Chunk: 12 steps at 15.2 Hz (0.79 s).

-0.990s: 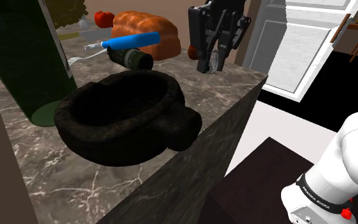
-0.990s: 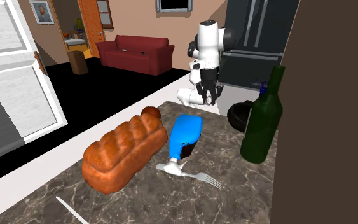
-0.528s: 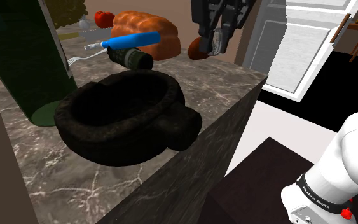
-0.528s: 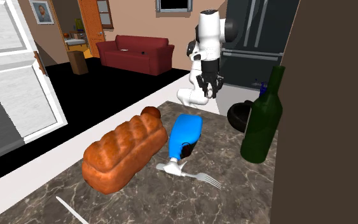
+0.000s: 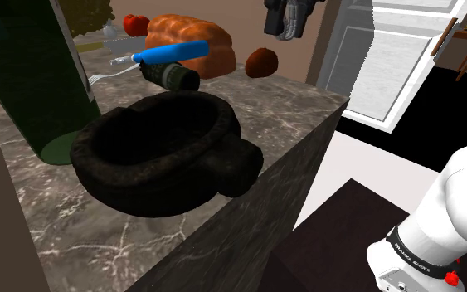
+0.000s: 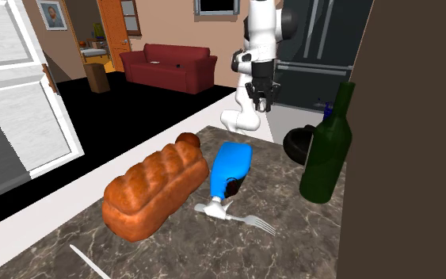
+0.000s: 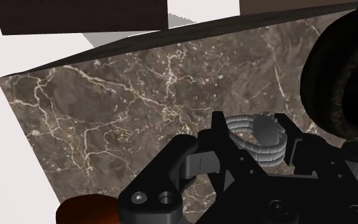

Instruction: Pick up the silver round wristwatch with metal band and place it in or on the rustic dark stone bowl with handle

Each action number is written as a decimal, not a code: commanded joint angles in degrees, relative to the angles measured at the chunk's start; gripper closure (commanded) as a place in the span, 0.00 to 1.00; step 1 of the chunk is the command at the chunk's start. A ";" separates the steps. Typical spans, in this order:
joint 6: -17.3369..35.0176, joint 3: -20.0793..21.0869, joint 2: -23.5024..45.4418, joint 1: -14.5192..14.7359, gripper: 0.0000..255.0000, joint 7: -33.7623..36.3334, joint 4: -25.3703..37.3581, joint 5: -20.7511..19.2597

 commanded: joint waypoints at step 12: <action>-1.40 11.86 14.23 3.11 1.00 15.16 16.75 -4.95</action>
